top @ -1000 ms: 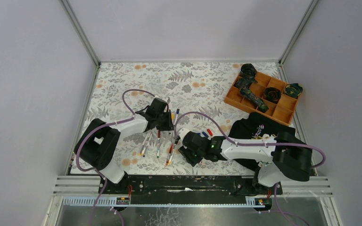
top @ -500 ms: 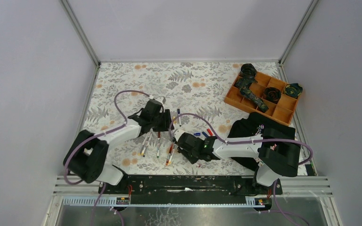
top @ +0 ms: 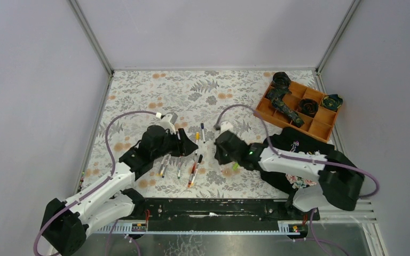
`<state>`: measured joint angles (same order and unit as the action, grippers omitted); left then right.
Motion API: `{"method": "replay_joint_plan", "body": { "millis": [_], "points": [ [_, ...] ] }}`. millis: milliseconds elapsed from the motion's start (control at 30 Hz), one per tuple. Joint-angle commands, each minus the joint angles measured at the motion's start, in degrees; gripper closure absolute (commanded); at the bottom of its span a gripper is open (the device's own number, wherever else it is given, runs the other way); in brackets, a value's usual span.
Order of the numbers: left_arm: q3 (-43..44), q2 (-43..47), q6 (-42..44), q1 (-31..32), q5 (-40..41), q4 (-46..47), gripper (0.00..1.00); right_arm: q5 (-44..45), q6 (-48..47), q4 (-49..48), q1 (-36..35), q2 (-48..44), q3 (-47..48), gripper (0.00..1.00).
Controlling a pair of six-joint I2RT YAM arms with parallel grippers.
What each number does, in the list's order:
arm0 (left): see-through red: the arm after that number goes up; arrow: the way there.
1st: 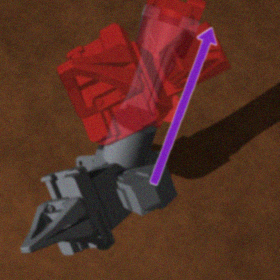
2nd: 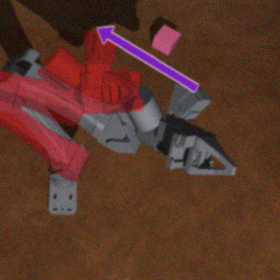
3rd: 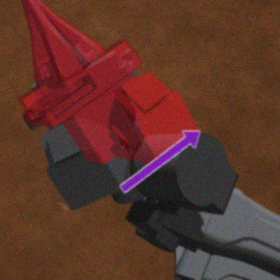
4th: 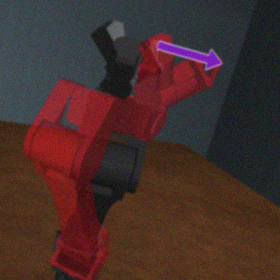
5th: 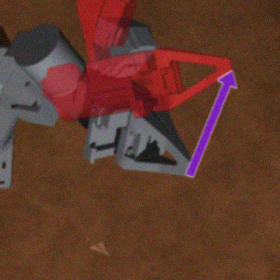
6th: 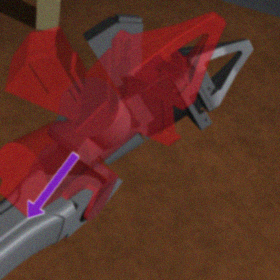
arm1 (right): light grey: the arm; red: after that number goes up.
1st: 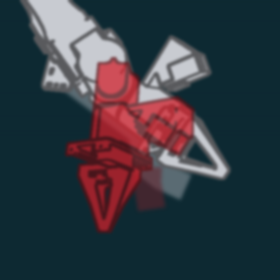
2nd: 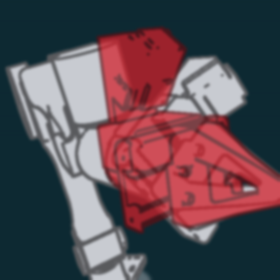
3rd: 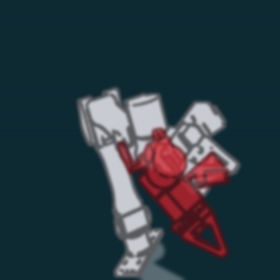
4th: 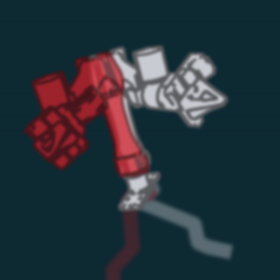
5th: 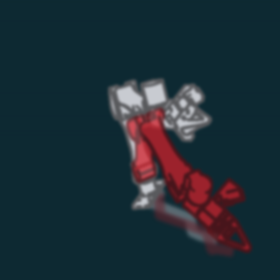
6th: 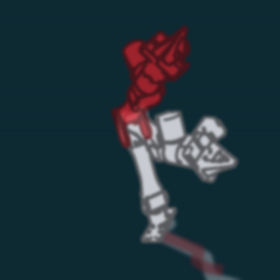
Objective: Insert the pens into the pen caps
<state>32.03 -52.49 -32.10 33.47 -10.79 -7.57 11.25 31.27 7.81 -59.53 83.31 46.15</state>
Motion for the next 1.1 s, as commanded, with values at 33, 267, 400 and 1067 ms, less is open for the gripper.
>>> {"method": "replay_joint_plan", "body": {
  "millis": [33,267,400,1067],
  "points": [
    [-3.28,1.93,-7.31,5.97,-8.18,8.99,0.5,-2.31,13.5,-14.49,4.31,-9.68,-1.5,1.0],
    [-5.63,0.86,-12.85,9.6,-9.51,19.95,0.5,-3.47,17.63,-20.53,4.33,-15.25,-2.27,1.0],
    [-5.41,-1.16,-13.71,9.59,-8.07,21.44,0.52,-5.04,18.75,-20.57,4.3,-17.81,-3.39,1.0],
    [-4.08,-4.85,-13.63,9.68,-7.65,26.15,1.0,-2.79,18.19,-18.14,4.33,-22.86,-6.99,0.99]
  ]
}}
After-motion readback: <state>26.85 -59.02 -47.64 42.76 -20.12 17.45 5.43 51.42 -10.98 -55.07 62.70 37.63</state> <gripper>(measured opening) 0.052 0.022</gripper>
